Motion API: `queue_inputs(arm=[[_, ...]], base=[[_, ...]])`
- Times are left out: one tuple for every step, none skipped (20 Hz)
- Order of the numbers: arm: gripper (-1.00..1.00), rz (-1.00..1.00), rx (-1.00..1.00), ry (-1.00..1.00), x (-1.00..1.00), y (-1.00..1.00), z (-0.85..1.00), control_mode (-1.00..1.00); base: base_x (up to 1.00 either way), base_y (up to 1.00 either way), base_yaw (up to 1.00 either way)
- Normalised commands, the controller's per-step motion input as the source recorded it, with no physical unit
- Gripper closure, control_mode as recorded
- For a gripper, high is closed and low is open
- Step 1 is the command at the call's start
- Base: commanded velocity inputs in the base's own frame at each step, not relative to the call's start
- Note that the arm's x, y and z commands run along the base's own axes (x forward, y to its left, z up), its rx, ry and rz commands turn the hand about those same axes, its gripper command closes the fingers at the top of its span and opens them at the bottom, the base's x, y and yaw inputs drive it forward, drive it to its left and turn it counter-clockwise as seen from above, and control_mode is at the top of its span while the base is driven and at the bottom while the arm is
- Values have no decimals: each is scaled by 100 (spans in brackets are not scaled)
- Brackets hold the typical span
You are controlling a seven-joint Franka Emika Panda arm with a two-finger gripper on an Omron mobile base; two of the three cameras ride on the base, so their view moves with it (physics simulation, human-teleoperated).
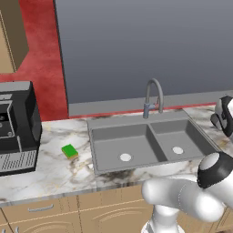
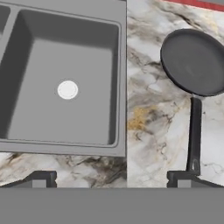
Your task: Pick the pan and sponge and place them into the sink. Then turn on the water.
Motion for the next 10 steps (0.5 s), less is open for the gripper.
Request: queue_inputs(arm=[[-100, 0, 0, 0, 0, -34, -15, -100], [-100, 0, 0, 0, 0, -34, -14, -100], [-100, 0, 0, 0, 0, -32, -14, -100], [-100, 0, 0, 0, 0, -32, -15, -100], [-100, 0, 0, 0, 0, -31, -15, -100], [-100, 0, 0, 0, 0, -29, -15, -100], [-100, 0, 0, 0, 0, -29, -16, -100], [-100, 0, 0, 0, 0, -29, -16, -100], [-100, 0, 0, 0, 0, -29, -17, -100], [-100, 0, 0, 0, 0, -27, -18, -100]], base=[[0, 0, 0], [0, 0, 0], [0, 0, 0], [0, 0, 0], [0, 0, 0], [0, 0, 0], [0, 0, 0], [0, 0, 0], [0, 0, 0], [0, 0, 0]])
